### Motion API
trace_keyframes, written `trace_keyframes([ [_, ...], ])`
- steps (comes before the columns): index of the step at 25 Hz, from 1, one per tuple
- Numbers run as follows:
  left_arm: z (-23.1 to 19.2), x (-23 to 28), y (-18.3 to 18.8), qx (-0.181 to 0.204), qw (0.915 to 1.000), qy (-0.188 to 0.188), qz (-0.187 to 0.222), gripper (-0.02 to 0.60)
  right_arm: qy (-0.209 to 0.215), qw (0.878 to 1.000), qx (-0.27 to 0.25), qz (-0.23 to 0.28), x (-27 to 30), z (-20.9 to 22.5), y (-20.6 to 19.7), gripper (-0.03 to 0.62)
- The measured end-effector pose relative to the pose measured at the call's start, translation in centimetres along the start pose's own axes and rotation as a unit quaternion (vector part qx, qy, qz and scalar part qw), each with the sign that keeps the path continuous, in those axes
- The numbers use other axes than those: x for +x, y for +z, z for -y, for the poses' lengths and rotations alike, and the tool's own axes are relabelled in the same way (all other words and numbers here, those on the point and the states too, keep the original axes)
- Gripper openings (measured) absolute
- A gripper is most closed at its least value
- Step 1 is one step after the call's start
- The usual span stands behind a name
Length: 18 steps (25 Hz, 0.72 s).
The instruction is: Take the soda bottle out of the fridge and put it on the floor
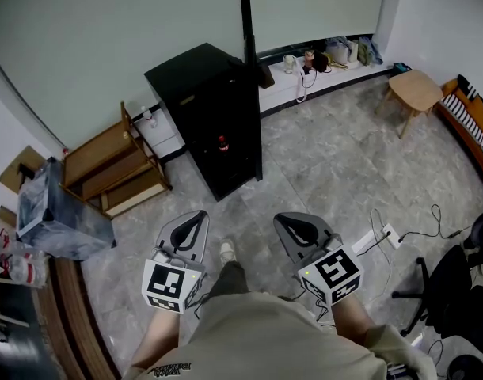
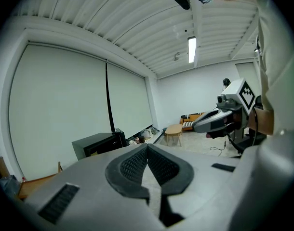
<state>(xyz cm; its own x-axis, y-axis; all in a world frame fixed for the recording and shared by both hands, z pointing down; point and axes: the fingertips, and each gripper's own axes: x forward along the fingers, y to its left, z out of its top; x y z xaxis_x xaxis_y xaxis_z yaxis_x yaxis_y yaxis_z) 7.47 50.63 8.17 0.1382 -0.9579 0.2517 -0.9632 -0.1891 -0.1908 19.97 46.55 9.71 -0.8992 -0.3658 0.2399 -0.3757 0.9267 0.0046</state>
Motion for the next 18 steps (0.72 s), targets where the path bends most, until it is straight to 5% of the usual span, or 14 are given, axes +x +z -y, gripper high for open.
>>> trace_keyframes([
  [18,-13.1,9.9,-3.8,-0.027,0.9995,-0.014,-0.010,0.006,0.013,0.998,-0.015,-0.055,16.7,5.1,0.2,-0.003],
])
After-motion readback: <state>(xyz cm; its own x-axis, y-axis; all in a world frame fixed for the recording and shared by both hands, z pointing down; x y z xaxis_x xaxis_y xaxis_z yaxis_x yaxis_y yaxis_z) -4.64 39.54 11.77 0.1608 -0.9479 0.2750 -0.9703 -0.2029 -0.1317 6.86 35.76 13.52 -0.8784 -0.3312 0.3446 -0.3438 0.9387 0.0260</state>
